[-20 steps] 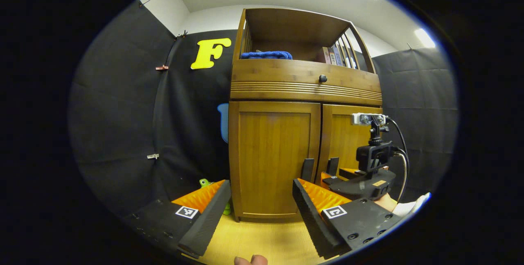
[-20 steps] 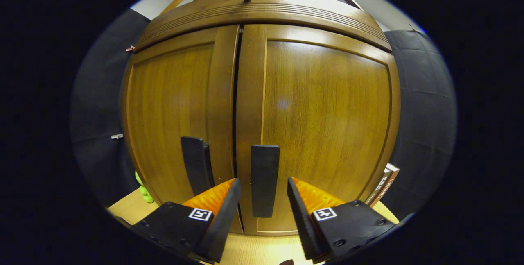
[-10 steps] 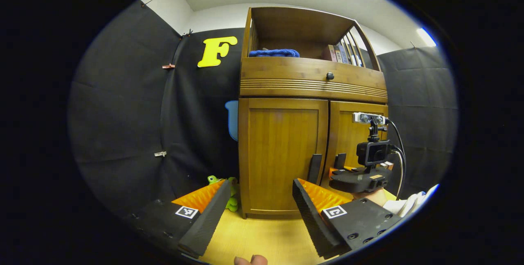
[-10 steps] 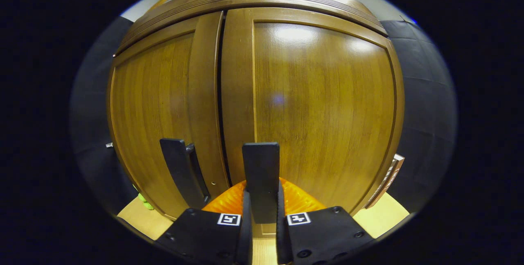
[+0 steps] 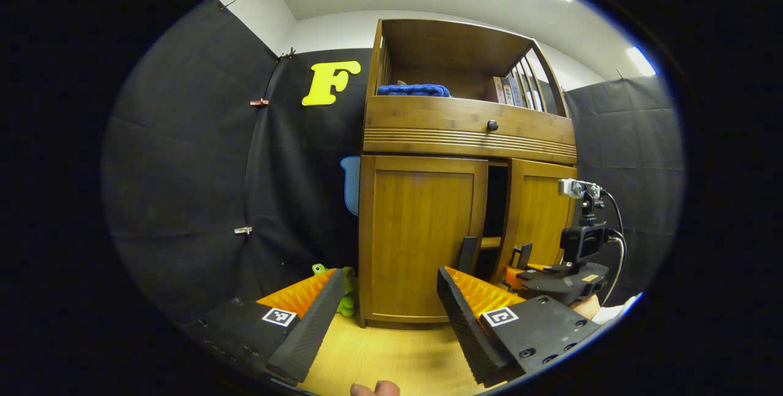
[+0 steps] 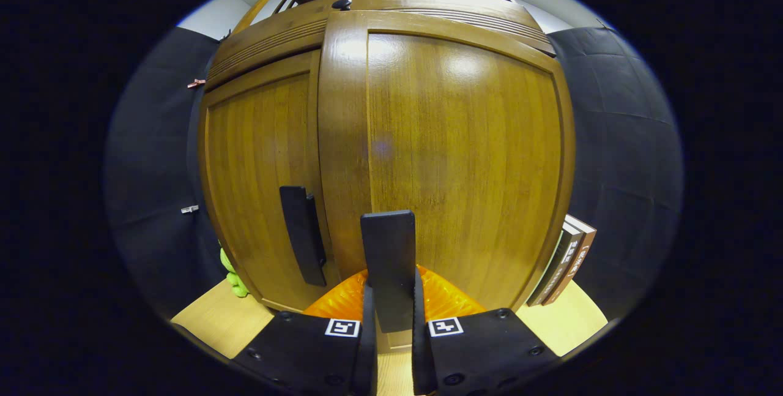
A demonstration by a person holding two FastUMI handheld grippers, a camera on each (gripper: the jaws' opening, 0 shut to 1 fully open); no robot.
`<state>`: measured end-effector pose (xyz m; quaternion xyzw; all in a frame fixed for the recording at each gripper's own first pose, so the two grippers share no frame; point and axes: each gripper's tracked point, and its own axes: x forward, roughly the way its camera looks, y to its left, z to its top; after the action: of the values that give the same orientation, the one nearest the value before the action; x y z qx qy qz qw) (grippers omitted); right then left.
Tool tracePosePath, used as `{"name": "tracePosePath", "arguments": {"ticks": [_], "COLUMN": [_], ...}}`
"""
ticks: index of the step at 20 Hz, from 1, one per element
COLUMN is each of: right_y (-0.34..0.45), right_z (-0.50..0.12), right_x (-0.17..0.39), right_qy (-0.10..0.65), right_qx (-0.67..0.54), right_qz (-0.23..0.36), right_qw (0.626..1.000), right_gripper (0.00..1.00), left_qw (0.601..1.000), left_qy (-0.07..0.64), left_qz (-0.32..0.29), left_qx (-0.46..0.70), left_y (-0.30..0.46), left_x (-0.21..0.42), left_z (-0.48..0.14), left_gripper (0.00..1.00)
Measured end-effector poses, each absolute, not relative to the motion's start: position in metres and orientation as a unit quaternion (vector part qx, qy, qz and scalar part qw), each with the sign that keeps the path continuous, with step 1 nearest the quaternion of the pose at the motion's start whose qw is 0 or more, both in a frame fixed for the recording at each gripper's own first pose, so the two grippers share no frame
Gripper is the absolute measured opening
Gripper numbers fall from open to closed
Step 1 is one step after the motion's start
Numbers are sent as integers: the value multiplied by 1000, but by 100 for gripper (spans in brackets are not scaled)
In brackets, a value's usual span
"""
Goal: Open the right door of the double-door shoe cabinet with the right hand, and open the left door with the left hand.
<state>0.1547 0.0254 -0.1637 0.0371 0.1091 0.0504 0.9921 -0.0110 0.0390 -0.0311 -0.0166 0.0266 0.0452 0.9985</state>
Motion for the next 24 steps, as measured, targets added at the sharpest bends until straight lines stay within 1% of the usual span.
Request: {"name": "tracePosePath", "arguments": {"ticks": [2, 3, 4, 5, 11, 12, 14, 15, 17, 18, 19, 21, 24], "right_y": [16, 12, 5, 0, -37, -43, -57, -65, -84, -93, -103, -121, -146], "right_z": [-161, -160, -161, -160, -158, -157, -156, -155, -155, -154, -151, -141, -138], "right_x": [140, 132, 127, 120, 84, 79, 68, 63, 54, 49, 44, 36, 29], "right_qy": [113, 116, 119, 121, 125, 126, 125, 124, 125, 124, 123, 117, 119], "right_qx": [35, 35, 36, 37, 40, 41, 41, 38, 36, 39, 46, 54, 30], "right_qz": [53, 54, 55, 54, 43, 42, 38, 35, 27, 24, 21, 22, 29], "right_qw": [992, 991, 991, 990, 990, 990, 991, 991, 991, 991, 991, 991, 992], "right_gripper": [26, 26, 23, 26, 25, 25, 25, 25, 25, 23, 25, 25, 24], "left_qw": [999, 999, 999, 999, 999, 999, 999, 999, 1000, 1000, 1000, 1000, 1000], "left_qy": [23, 23, 22, 22, 24, 22, 17, 14, 14, 14, 16, 17, 12], "left_qz": [42, 40, 38, 36, 26, 22, 16, 13, 4, 1, -3, -9, -8], "left_qx": [-19, -21, -22, -22, -30, -30, -28, -27, -24, -23, -22, -15, -10], "left_y": [33, 31, 27, 25, 7, 4, -4, -10, -21, -28, -34, -48, -60], "left_x": [-18, -19, -21, -22, -28, -27, -24, -23, -19, -17, -14, -9, 3], "left_z": [-29, -29, -28, -28, -28, -25, -22, -22, -21, -21, -23, -23, -21], "left_gripper": [92, 95, 92, 92, 92, 95, 95, 92, 92, 92, 92, 92, 92]}}
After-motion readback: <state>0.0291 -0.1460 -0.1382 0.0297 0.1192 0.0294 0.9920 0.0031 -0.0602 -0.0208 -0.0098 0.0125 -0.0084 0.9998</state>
